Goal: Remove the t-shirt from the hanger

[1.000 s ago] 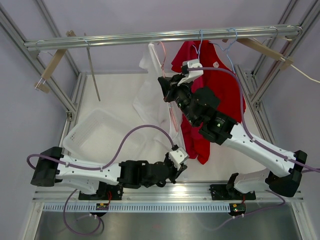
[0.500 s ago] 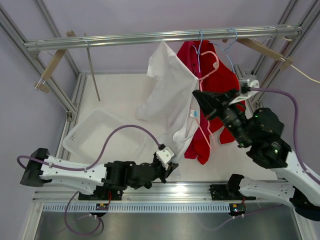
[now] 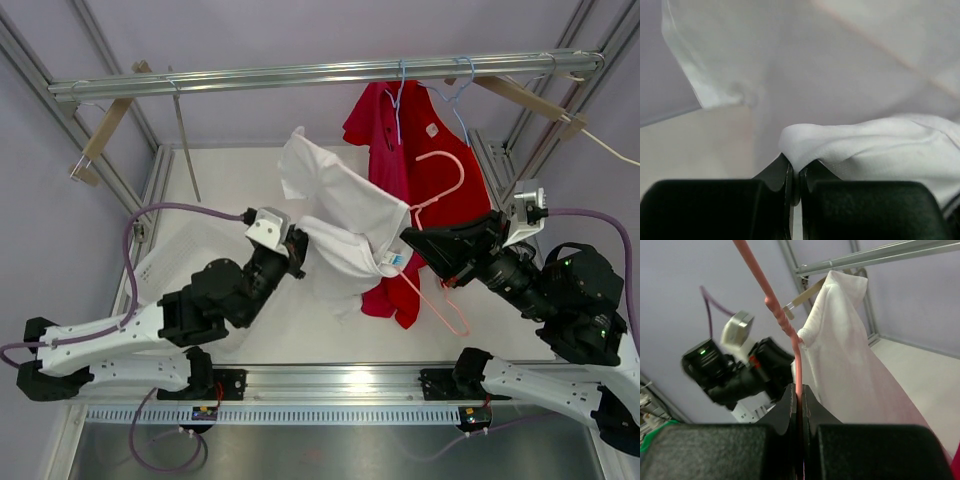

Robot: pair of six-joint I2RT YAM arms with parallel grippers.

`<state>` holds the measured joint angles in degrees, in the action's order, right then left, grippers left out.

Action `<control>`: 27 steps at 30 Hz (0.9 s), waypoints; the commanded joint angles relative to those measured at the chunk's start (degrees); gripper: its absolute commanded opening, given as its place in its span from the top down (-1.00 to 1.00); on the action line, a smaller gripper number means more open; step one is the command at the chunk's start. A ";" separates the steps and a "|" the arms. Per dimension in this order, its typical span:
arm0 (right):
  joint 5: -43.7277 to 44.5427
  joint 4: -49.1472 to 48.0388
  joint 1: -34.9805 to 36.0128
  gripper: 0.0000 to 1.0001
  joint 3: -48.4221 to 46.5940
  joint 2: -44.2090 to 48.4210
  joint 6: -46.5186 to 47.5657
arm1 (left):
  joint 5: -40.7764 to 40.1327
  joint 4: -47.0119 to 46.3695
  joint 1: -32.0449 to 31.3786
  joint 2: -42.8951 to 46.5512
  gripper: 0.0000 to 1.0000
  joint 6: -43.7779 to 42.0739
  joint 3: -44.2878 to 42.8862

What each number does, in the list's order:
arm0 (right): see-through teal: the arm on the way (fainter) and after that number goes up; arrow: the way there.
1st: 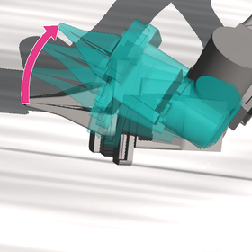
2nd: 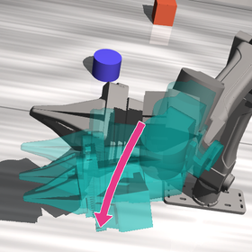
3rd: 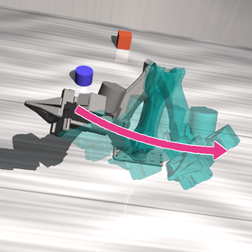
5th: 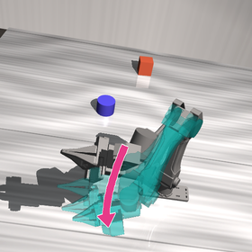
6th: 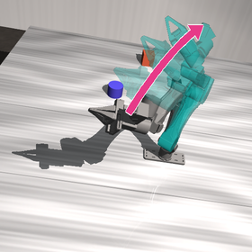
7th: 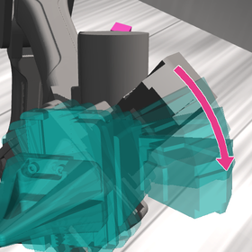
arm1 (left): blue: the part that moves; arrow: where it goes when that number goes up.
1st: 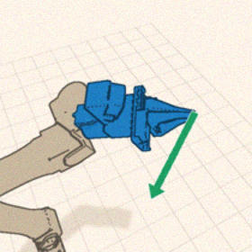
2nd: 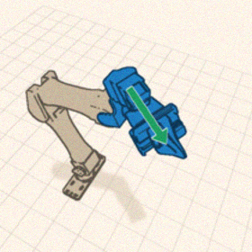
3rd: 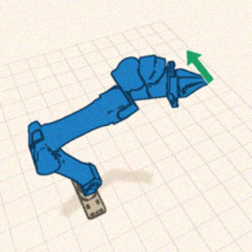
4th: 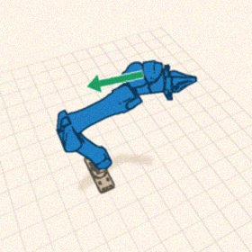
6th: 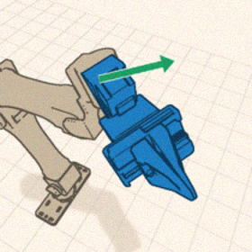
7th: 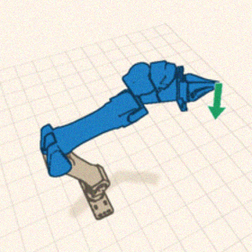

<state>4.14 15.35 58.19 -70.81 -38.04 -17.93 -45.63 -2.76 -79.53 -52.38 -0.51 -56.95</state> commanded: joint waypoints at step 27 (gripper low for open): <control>-9.35 8.89 0.34 1.00 0.75 7.45 -6.68 | 8.39 7.29 12.73 -3.08 1.00 -10.03 -16.07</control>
<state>-8.51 20.97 58.19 -70.43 -31.77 -24.47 -29.54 -0.32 -67.05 -57.12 -8.60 -67.09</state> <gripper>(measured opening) 0.044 0.050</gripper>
